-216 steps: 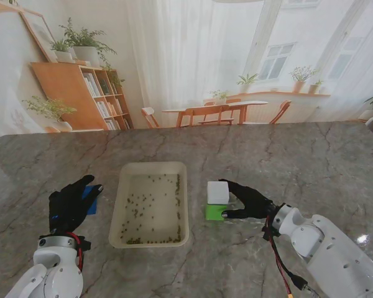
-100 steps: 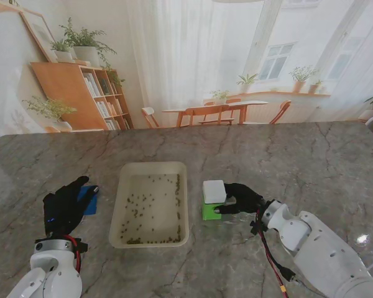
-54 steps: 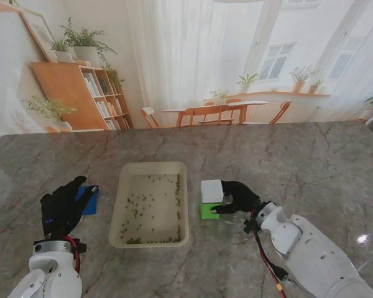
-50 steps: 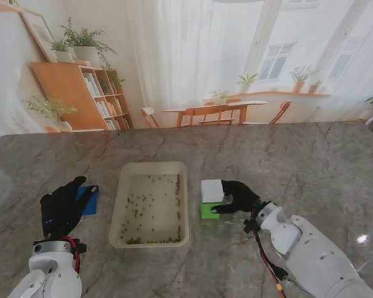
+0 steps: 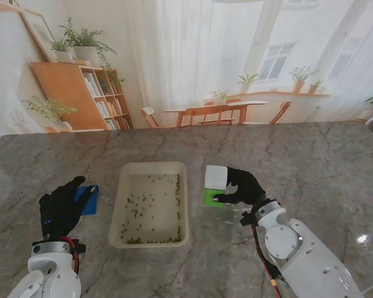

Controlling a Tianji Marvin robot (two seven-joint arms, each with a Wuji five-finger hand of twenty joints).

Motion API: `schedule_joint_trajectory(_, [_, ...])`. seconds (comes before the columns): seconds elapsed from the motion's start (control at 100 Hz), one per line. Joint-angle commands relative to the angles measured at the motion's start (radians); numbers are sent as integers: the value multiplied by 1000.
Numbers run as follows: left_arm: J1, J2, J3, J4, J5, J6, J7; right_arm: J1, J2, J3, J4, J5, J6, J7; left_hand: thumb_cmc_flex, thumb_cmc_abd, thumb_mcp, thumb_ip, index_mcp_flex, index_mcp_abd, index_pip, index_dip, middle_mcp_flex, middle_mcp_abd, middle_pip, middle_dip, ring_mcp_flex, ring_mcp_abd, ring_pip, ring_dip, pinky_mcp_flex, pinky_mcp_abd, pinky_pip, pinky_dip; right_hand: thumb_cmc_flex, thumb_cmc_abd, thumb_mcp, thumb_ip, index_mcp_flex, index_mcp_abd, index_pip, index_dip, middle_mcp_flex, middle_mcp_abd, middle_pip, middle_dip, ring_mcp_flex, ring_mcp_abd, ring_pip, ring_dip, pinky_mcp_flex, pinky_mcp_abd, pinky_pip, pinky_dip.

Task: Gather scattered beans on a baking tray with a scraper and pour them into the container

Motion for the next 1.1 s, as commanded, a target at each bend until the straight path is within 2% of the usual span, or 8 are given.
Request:
schedule_joint_trajectory(0.0, [7, -4, 4, -2, -2, -16, 5, -7, -5, 6, -40, 6, 4, 11, 36, 63, 8, 60, 5, 9, 14, 8, 4, 0, 2, 14, 12, 6, 11, 9, -13, 13, 14, 25, 204, 64, 308, 12, 114, -305, 320, 45, 132, -118, 191, 92, 31, -29, 27, 26, 12, 8, 29, 29])
schedule_joint_trajectory(0.21, [-15, 0, 31, -11, -25, -70, -19, -32, -6, 14, -149, -11, 89, -1, 38, 60, 8, 60, 8, 15, 16, 10, 5, -1, 4, 15, 13, 3, 15, 12, -8, 10, 25, 30, 202, -44, 421, 0, 164, -269, 328, 65, 184, -70, 236, 115, 76, -10, 90, 70, 45, 16, 30, 75])
schedule_joint_trajectory(0.34, [-63, 11, 66, -7, -35, -104, -82, -39, -3, 7, -203, -39, 136, -1, 42, 40, 8, 61, -7, 23, 12, 10, -16, -21, -2, 15, 3, -16, 10, 10, -4, 1, 38, 35, 199, -91, 472, -2, 181, -263, 331, 83, 199, -57, 262, 133, 86, -7, 123, 94, 58, 17, 27, 92])
schedule_joint_trajectory(0.45, [-113, 27, 98, -1, -28, -134, -158, -33, -4, -13, -218, -69, 164, -20, 26, -8, 6, 65, -99, 54, -31, -7, -124, -52, -33, 1, -73, -45, -33, -14, -30, -22, 38, 31, 189, -127, 517, -3, 188, -267, 331, 108, 203, -55, 285, 154, 82, -7, 156, 127, 63, 18, 25, 105])
schedule_joint_trajectory(0.57, [-162, 49, 122, -10, -9, -179, -269, -17, -14, -46, -207, -60, 184, -45, -27, -59, 17, 75, -230, 114, -94, -62, -296, -60, -71, -47, -198, -65, -87, -68, -72, -61, -40, -18, 196, -151, 544, -6, 193, -257, 336, 122, 198, -36, 306, 173, 71, 4, 183, 153, 58, 22, 17, 110])
schedule_joint_trajectory(0.68, [-211, 66, 148, -16, 0, -234, -356, 1, -19, -72, -181, -61, 186, -64, -52, -87, 18, 79, -328, 161, -133, -108, -398, -41, -88, -74, -290, -71, -111, -97, -111, -89, -120, -51, 194, -153, 547, -7, 193, -253, 336, 123, 197, -34, 310, 175, 69, 4, 188, 156, 60, 23, 17, 113])
schedule_joint_trajectory(0.86, [-301, 90, 211, -1, 35, -307, -458, 23, -21, -97, -144, -68, 153, -71, -98, -106, 17, 80, -419, 251, -161, -151, -495, 19, -97, -88, -384, -59, -118, -113, -132, -120, -194, -77, 194, -146, 539, -7, 191, -255, 330, 122, 194, -40, 306, 169, 69, 3, 187, 155, 62, 24, 17, 116])
schedule_joint_trajectory(1.09, [-412, 96, 305, 52, 45, -345, -488, 34, -18, -113, -126, -95, 114, -83, -121, -108, 23, 80, -421, 298, -182, -200, -521, 53, -89, -87, -407, -49, -107, -116, -130, -130, -203, -88, 194, -141, 533, -3, 190, -258, 327, 122, 193, -40, 306, 167, 69, 0, 188, 154, 66, 21, 15, 118])
